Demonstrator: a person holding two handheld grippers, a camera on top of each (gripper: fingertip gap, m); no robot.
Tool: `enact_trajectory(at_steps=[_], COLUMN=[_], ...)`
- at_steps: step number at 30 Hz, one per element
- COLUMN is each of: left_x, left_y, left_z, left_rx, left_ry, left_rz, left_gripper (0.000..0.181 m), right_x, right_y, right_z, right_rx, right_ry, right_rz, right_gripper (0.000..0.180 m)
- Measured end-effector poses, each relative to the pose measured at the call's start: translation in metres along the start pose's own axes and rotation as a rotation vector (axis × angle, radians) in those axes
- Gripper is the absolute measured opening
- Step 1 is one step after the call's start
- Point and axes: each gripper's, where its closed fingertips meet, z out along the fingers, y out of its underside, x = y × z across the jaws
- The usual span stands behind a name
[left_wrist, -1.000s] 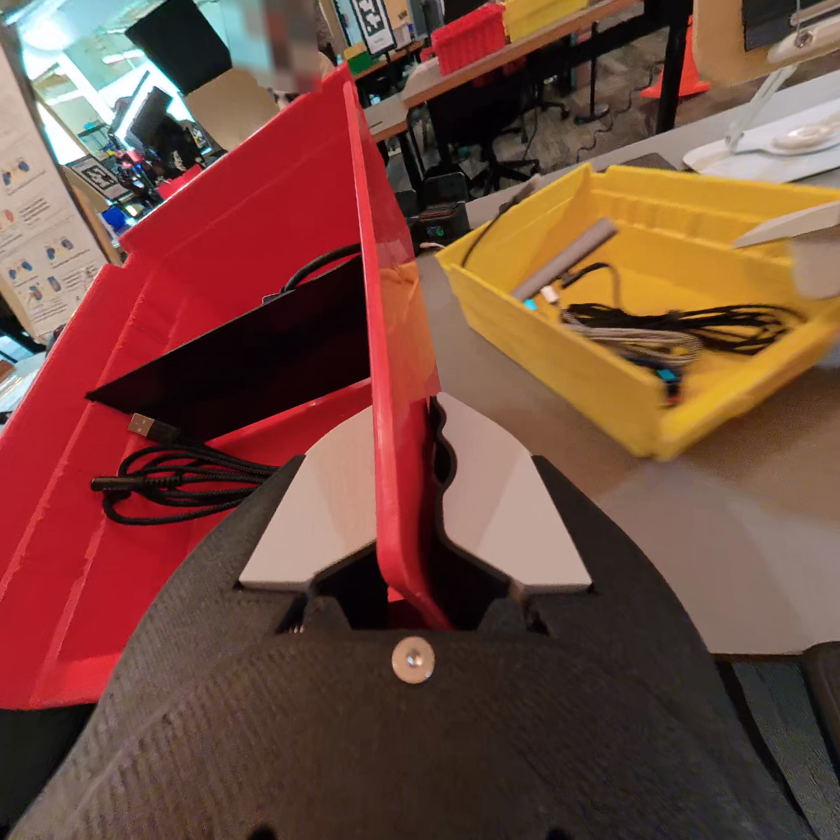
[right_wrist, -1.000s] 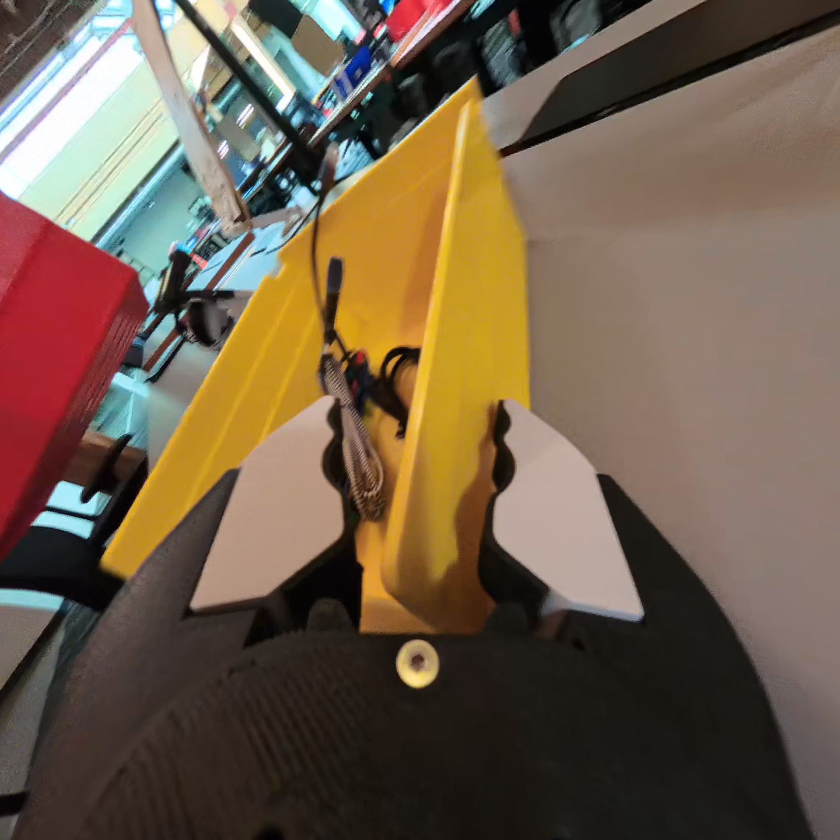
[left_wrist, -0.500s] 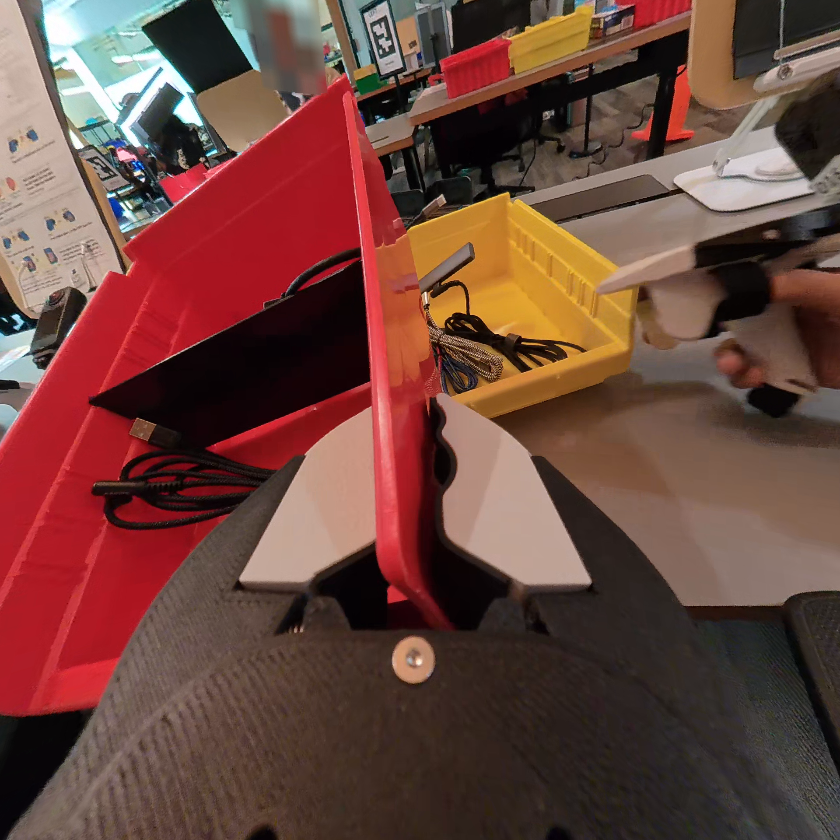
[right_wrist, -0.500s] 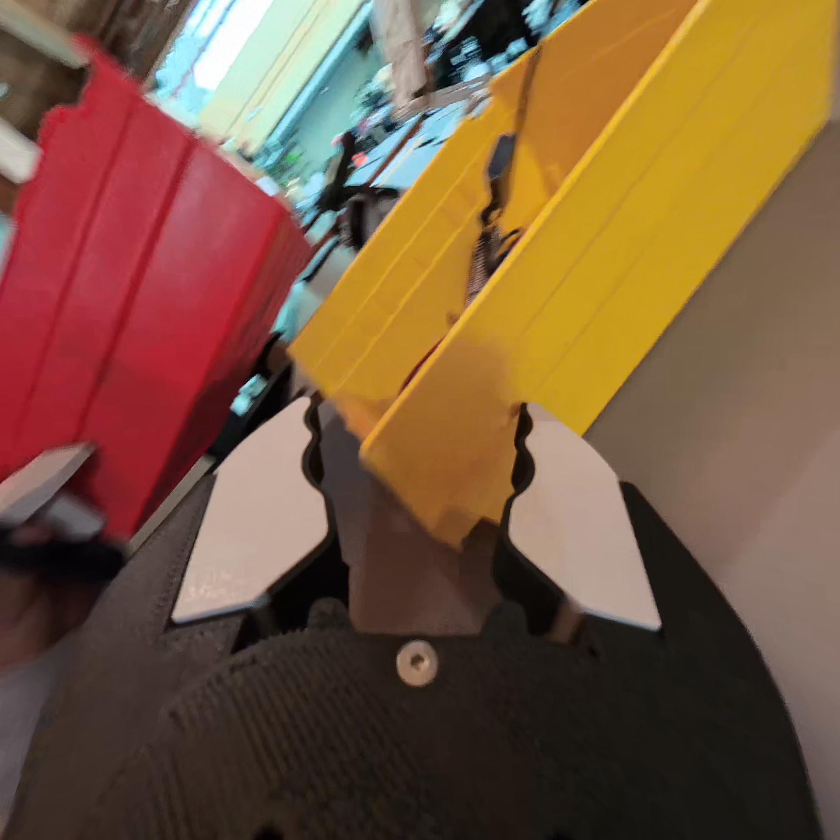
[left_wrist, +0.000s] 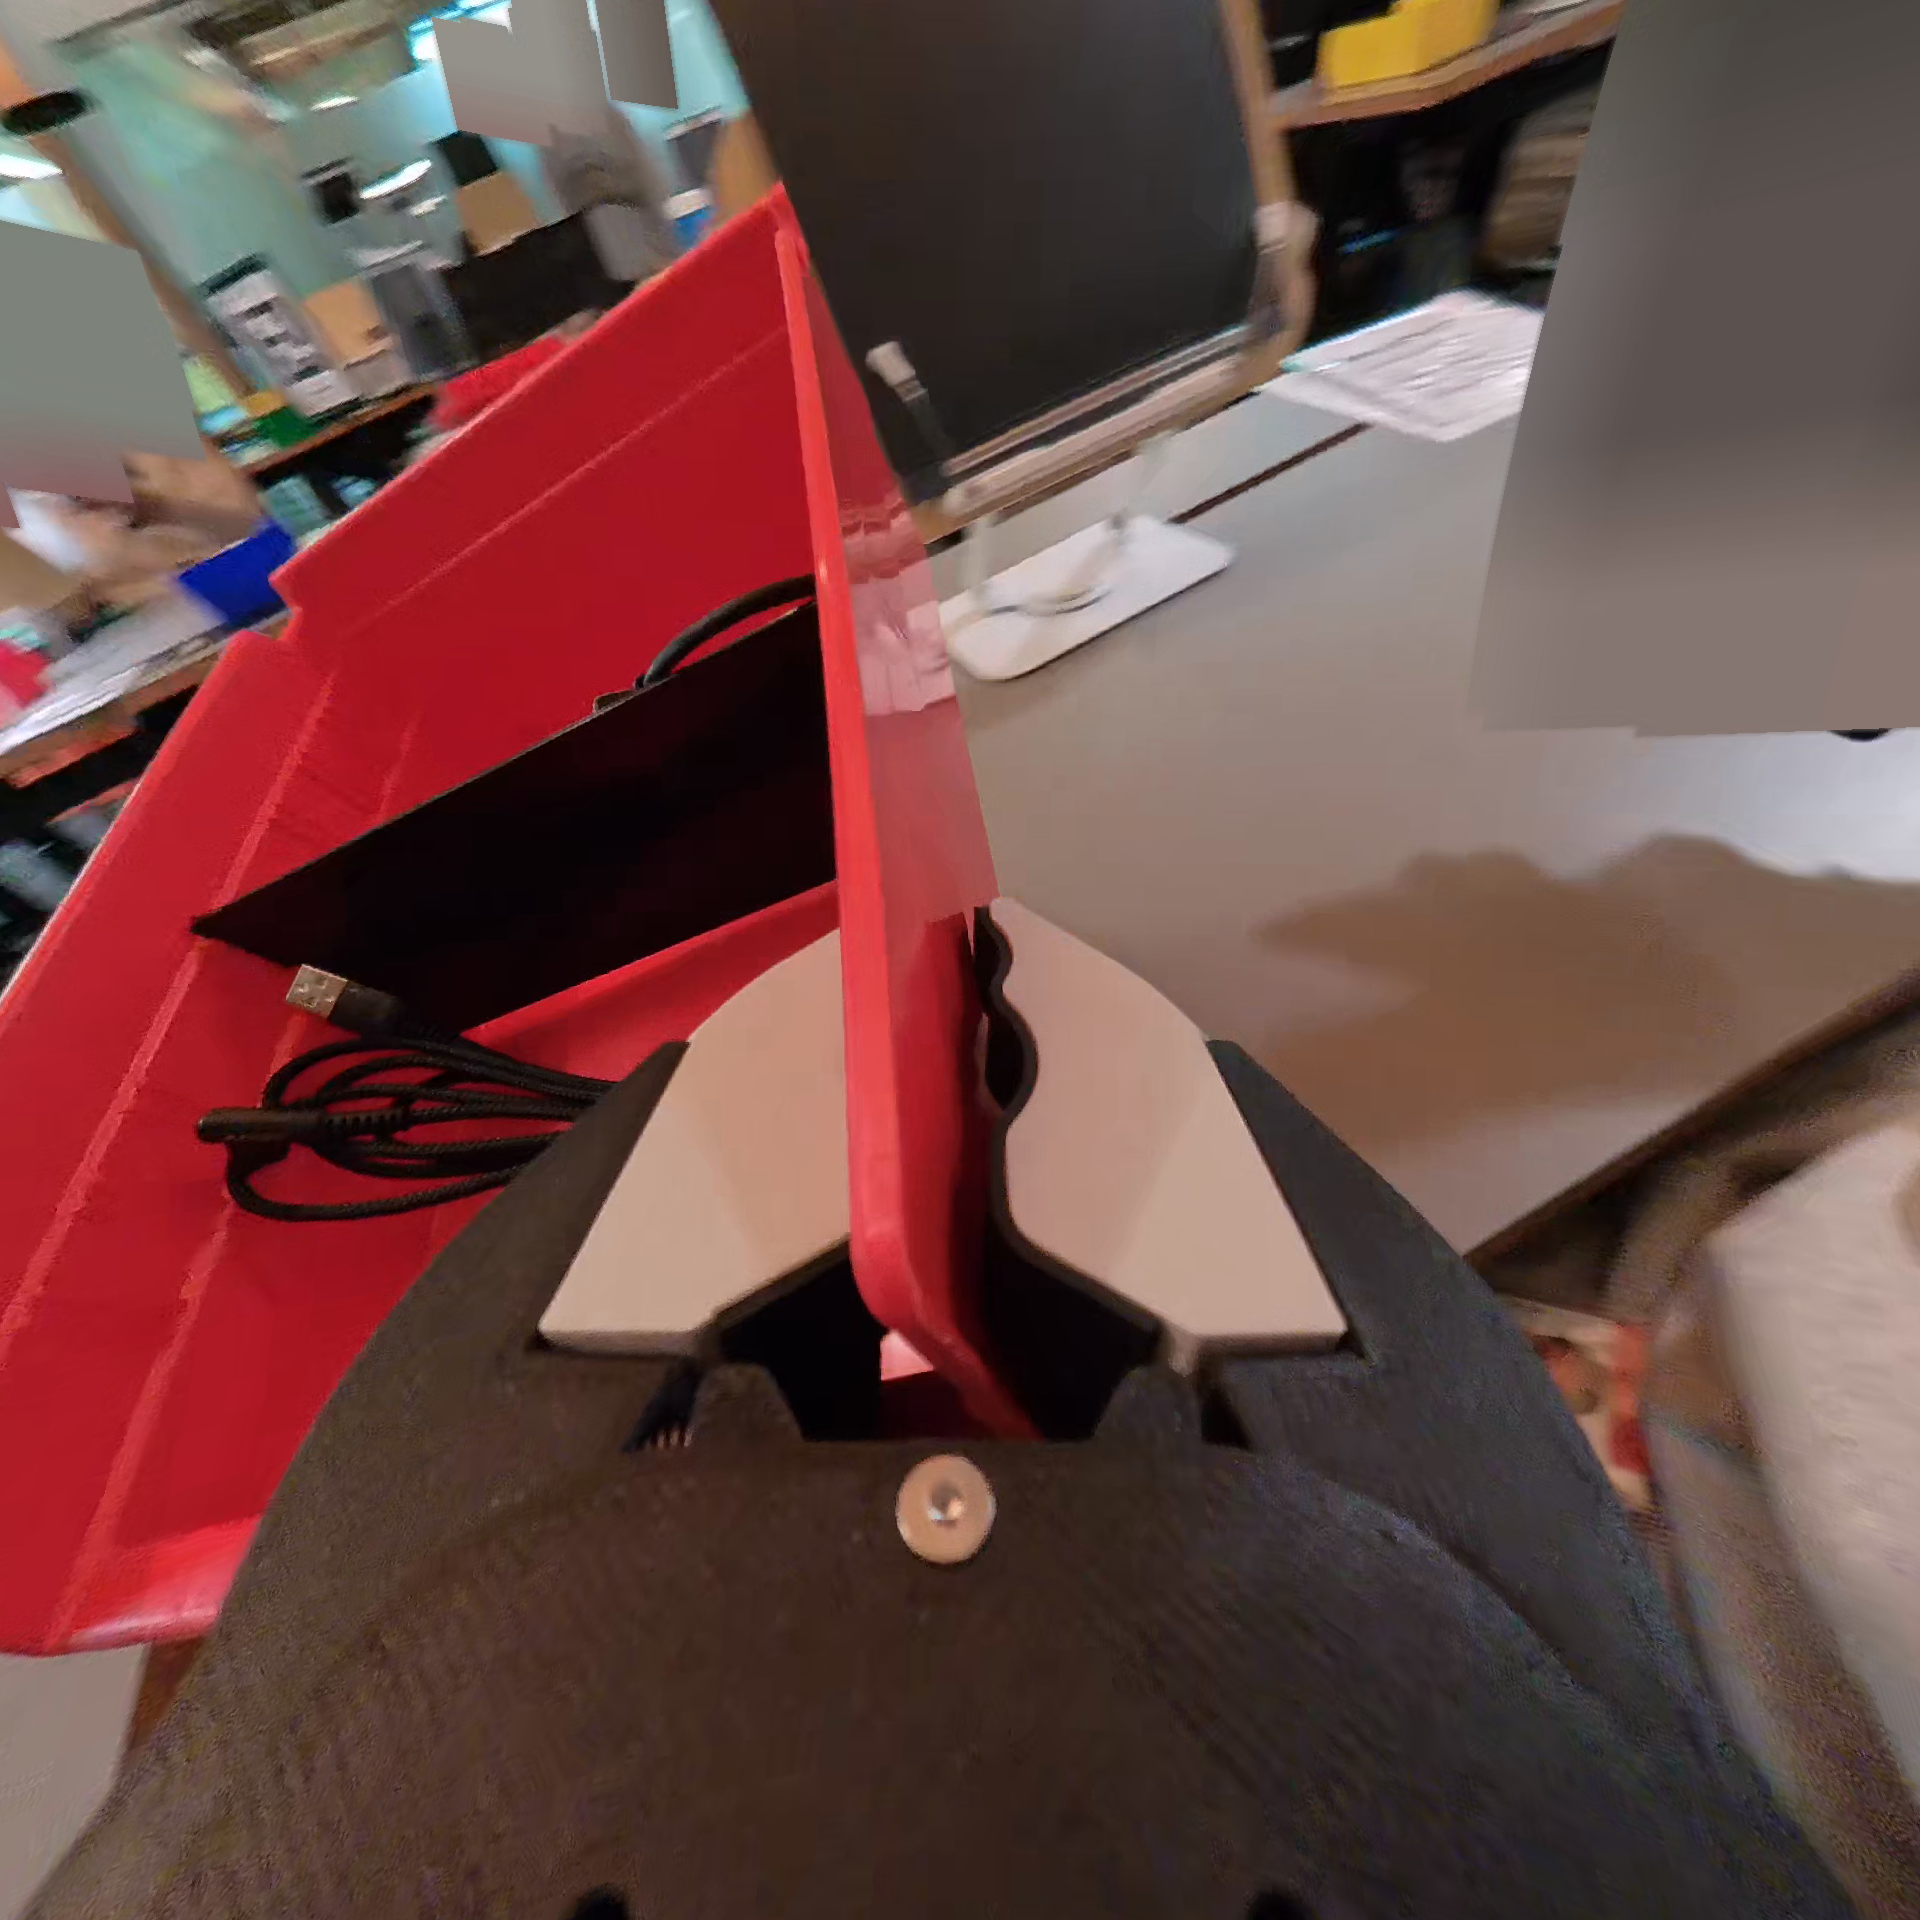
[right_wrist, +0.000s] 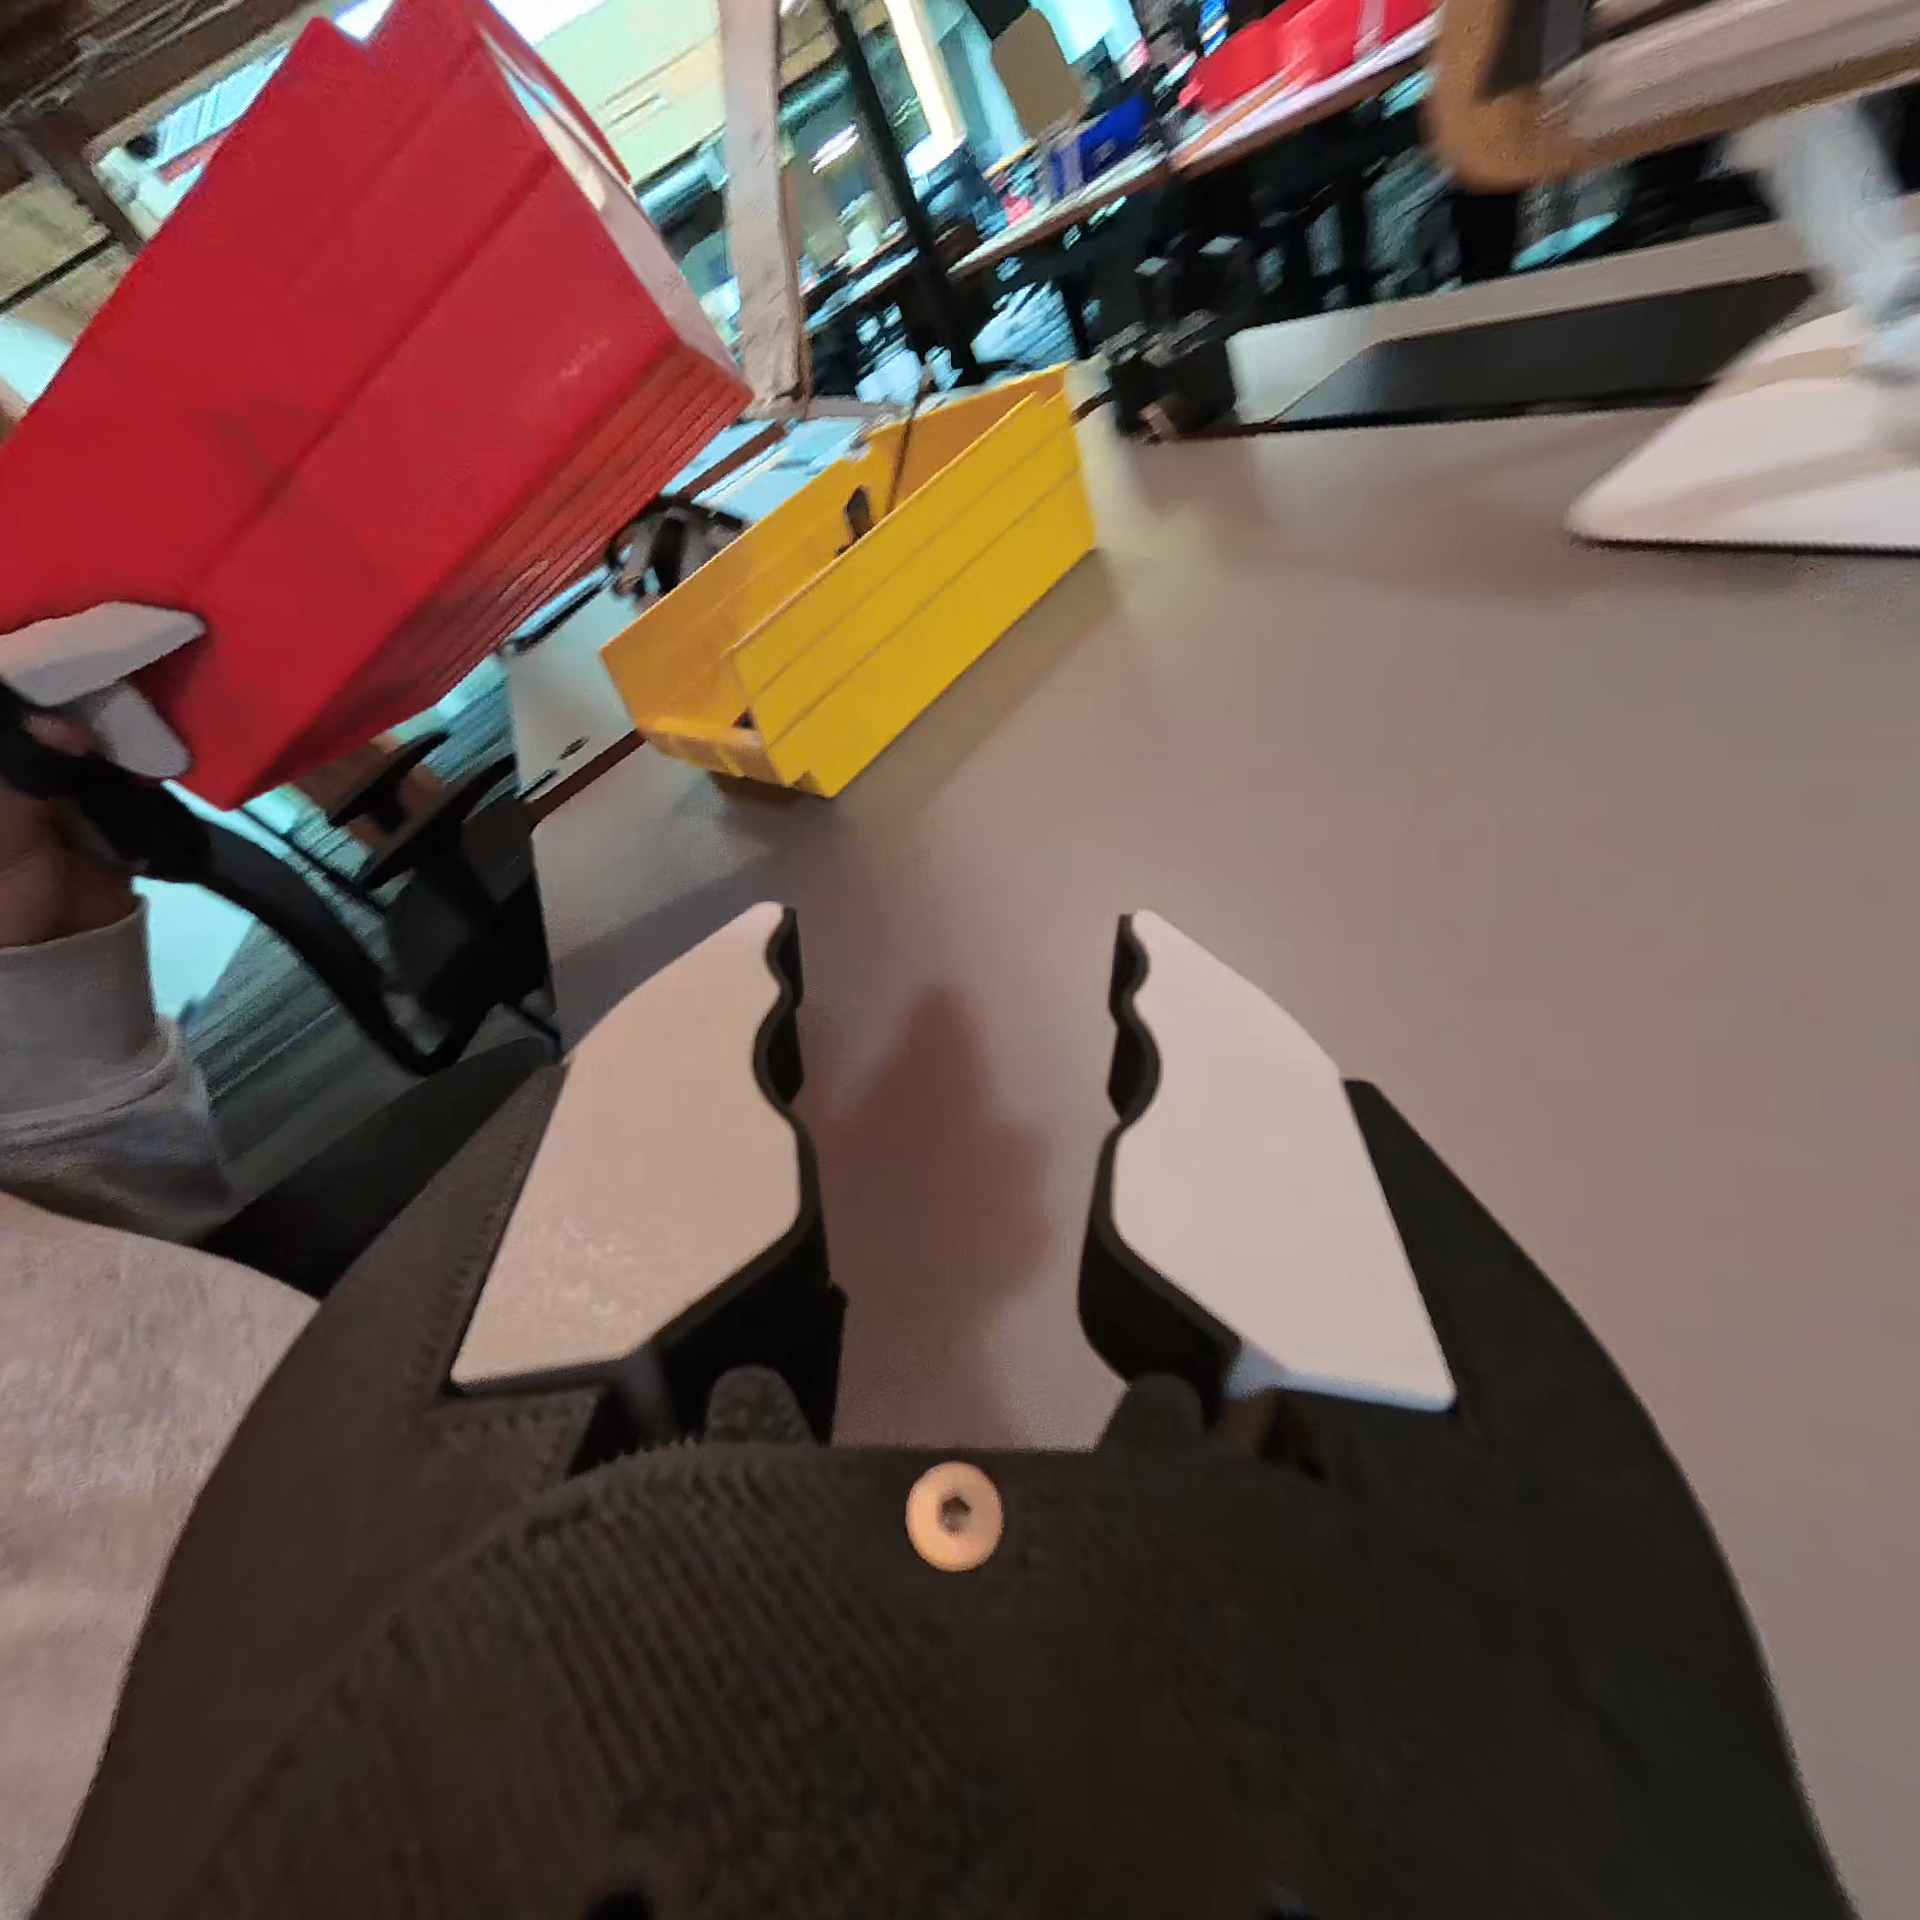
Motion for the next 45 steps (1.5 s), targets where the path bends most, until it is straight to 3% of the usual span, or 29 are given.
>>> enact_trajectory(at_steps=[5, 10, 17, 21, 26, 33, 38, 41, 45], left_x=[0.094, 0.185, 0.283, 0.326, 0.372, 0.452, 0.505, 0.504, 0.455], left_y=[-0.042, -0.049, -0.033, -0.037, -0.043, -0.048, -0.054, -0.064, -0.07], left_z=[0.043, 0.104, 0.189, 0.22, 0.254, 0.282, 0.28, 0.264, 0.245], left_rx=[0.035, -0.002, -0.071, -0.049, -0.012, -0.026, -0.064, 0.005, 0.086], left_ry=[0.263, 0.449, 0.513, 0.595, 0.606, 0.816, 1.008, 1.067, 0.994], left_rz=[0.023, 0.039, 0.158, 0.148, 0.282, 0.157, 0.138, 0.192, 0.24], left_gripper=[0.009, 0.009, 0.007, 0.011, 0.011, 0.02, 0.053, 0.062, 0.086], right_x=[0.025, 0.047, 0.064, 0.058, 0.057, 0.07, 0.086, 0.094, 0.096], right_y=[0.017, 0.03, 0.022, 0.015, 0.013, 0.005, 0.002, -0.001, -0.002], right_z=[-0.109, -0.17, -0.198, -0.204, -0.207, -0.225, -0.251, -0.267, -0.27], right_rx=[0.125, 0.18, 0.317, 0.33, 0.304, 0.388, 0.442, 0.503, 0.521], right_ry=[0.219, 0.317, 0.332, 0.339, 0.381, 0.443, 0.574, 0.59, 0.621], right_rz=[-0.032, 0.051, 0.254, 0.234, 0.169, 0.186, 0.172, 0.209, 0.184], right_gripper=[0.058, 0.059, 0.056, 0.06, 0.064, 0.067, 0.081, 0.079, 0.084])
